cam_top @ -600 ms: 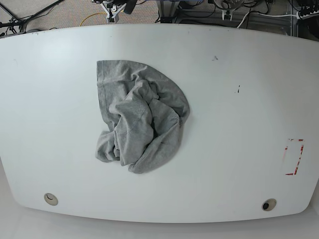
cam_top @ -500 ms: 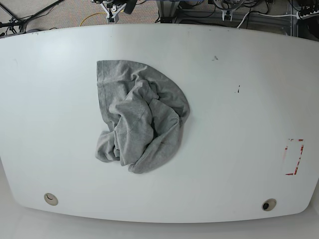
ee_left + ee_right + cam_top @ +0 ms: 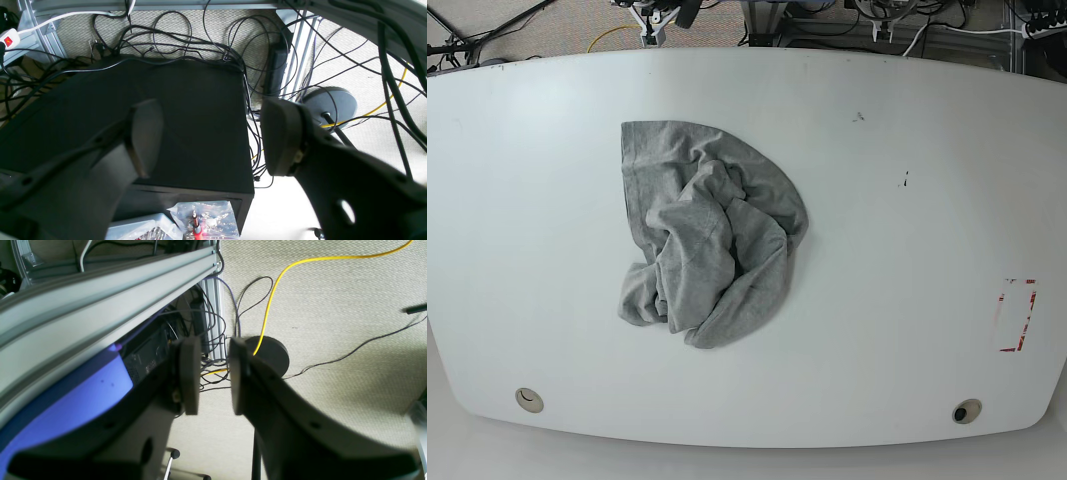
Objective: Fold the T-shirt properly
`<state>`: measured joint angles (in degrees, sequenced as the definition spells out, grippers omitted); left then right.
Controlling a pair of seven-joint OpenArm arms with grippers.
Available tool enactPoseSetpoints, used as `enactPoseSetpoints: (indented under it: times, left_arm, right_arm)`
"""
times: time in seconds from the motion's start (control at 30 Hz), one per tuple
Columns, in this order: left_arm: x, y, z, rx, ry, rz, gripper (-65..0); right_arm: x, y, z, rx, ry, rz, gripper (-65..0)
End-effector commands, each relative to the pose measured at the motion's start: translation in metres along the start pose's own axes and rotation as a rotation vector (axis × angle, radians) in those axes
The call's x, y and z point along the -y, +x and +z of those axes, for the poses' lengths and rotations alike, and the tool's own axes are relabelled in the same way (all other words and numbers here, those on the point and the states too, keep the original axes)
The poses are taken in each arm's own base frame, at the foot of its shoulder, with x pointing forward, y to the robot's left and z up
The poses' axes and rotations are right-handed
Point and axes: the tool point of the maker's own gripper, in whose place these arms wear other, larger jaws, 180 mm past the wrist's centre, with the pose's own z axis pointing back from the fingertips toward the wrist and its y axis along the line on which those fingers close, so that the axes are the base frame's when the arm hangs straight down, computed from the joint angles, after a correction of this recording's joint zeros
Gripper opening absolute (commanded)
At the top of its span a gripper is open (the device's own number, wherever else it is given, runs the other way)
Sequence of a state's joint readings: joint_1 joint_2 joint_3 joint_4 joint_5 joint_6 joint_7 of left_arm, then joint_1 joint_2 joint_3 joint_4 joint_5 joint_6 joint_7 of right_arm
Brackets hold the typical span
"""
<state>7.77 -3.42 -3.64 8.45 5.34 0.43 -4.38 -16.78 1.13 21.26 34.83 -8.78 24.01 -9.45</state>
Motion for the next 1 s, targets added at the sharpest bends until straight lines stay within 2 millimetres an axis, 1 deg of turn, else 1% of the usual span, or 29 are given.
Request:
enactPoseSetpoints:
  times: [0.0, 0.27, 0.37, 0.4, 0.97]
  left_arm:
    - [-0.0049, -0.0035, 0.0005, -0.001, 0.008, 0.000, -22.5]
    - [-0.0047, -0.0042, 0.0006, -0.004, 0.006, 0.004, -22.4]
    - [-0.0010, -0.0026, -0.0002, -0.017, 0.008, 0.006, -22.7]
    - [-0.0061, 0.0012, 0.0000, 0.000, 0.008, -0.009, -23.1]
    - [-0.0071, 0.0027, 0.0000, 0.004, 0.010, -0.011, -23.2]
  right_arm:
    - [0.0029, -0.0008, 0.0020, 0.004, 0.000, 0.000, -51.1]
    - [0.0027, 0.0022, 0.0021, 0.010, 0.000, 0.000, -51.2]
    - [0.0025, 0.0043, 0.0018, 0.010, -0.001, 0.004, -50.9]
    - [-0.0048, 0.0084, -0.0026, 0.016, 0.012, 0.004, -50.9]
    - [-0.0050, 0.0088, -0.0028, 0.016, 0.013, 0.003, -51.0]
